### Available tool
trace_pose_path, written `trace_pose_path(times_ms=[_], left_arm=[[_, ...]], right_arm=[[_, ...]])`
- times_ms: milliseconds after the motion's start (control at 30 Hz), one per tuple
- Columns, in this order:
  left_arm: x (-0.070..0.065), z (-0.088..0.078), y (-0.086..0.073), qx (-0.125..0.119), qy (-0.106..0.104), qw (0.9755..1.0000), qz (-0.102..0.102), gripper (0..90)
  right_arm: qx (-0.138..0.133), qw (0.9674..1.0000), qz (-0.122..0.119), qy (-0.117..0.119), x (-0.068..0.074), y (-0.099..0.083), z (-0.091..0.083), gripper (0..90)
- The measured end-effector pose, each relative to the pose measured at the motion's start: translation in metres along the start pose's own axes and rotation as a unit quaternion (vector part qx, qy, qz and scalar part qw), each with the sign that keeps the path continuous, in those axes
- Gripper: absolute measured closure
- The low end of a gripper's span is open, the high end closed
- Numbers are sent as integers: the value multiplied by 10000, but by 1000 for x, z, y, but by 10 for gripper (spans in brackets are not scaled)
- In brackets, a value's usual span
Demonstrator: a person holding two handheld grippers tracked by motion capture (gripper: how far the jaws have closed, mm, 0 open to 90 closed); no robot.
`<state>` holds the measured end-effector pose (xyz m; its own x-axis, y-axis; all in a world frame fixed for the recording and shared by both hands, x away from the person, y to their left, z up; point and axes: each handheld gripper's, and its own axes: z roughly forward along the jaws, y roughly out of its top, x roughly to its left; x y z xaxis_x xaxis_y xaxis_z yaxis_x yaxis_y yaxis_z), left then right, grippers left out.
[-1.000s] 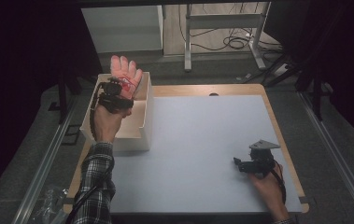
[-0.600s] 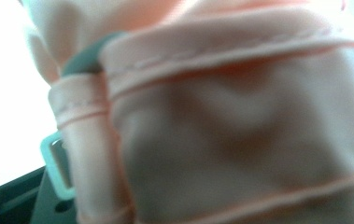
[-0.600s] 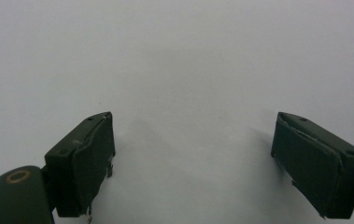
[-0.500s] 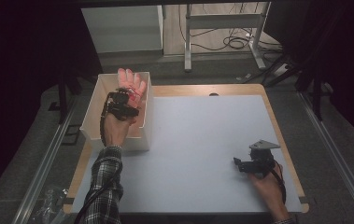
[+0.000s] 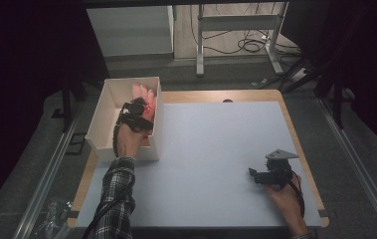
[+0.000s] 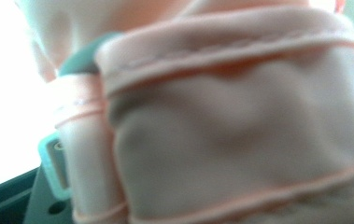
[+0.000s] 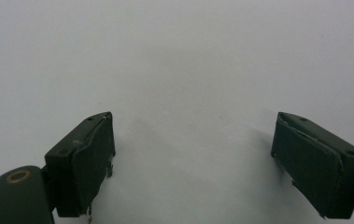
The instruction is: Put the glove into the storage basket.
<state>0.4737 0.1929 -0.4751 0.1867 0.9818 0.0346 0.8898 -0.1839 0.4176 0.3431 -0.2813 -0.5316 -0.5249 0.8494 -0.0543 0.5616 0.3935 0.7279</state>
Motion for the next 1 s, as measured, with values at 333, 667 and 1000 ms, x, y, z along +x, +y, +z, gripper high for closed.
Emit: trace_pose_path(times_ms=[333, 667, 1000], left_arm=[[2, 13, 6, 536, 84, 9985, -103, 118], [7, 2, 4, 326, -150, 9992, -164, 62], [11, -21, -1, -89, -459, 9989, -84, 50]], right_arm=[[1, 10000, 0, 2, 0, 0, 0, 137], [2, 10000, 0, 2, 0, 0, 0, 137], [3, 10000, 1, 2, 0, 0, 0, 137]])
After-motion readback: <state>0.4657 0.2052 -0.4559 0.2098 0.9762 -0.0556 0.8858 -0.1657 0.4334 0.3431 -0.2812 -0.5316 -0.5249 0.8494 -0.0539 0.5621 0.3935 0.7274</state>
